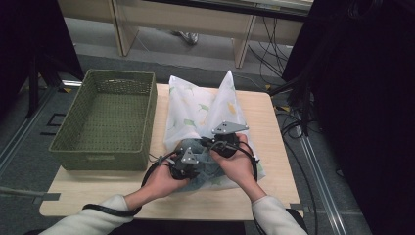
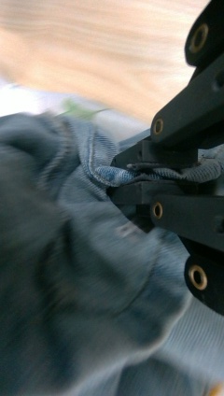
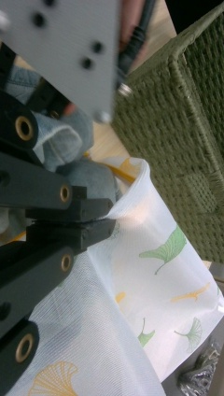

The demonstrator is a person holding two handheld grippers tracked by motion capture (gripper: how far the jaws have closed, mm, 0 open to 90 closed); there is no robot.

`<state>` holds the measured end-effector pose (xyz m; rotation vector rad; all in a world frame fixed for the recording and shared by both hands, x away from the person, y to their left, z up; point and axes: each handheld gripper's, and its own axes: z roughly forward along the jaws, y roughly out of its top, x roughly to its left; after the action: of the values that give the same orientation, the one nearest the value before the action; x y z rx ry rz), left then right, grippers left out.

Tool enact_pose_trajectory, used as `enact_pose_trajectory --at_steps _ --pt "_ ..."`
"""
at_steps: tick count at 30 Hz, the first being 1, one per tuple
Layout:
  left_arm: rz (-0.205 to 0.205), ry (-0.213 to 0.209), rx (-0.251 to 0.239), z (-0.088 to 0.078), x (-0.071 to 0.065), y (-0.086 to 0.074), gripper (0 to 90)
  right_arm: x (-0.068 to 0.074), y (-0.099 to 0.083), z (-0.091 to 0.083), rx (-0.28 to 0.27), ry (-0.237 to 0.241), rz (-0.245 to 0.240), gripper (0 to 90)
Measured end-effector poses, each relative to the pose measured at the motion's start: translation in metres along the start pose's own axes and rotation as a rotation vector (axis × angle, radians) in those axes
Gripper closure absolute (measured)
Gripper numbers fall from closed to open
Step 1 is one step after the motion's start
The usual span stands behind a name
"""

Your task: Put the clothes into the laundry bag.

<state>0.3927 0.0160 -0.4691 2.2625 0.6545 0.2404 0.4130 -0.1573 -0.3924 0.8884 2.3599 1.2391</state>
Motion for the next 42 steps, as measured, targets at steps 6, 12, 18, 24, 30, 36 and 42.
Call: enact_pose_trajectory --at_steps 6,12,18,24,30,36,42 --pt "-0.023 0.042 -0.107 -0.012 0.004 0.015 84.7 0.005 0.004 -0.004 -0.022 0.0 -0.002 90.0" --pt "-0.017 0.066 -0.168 -0.024 0.007 0.025 84.9 0.005 0.009 -0.01 -0.055 -0.006 0.003 90.0" --pt "-0.031 0.087 -0.196 -0.03 0.013 0.029 84.8 0.005 0.009 -0.008 -0.061 -0.005 0.008 90.0" --pt "-0.028 0.118 -0.242 -0.039 0.015 0.031 84.8 0.009 0.014 -0.01 -0.087 -0.004 -0.005 90.0" --pt "-0.036 0.145 -0.284 -0.05 0.02 0.036 84.8 0.012 0.021 -0.014 -0.121 0.008 -0.002 90.0" --pt "-0.031 0.168 -0.302 -0.059 0.022 0.042 84.8 0.014 0.032 -0.017 -0.153 0.007 -0.002 90.0" --pt "-0.029 0.174 -0.28 -0.051 0.025 0.041 84.7 0.013 0.033 -0.018 -0.16 0.025 0.012 90.0"
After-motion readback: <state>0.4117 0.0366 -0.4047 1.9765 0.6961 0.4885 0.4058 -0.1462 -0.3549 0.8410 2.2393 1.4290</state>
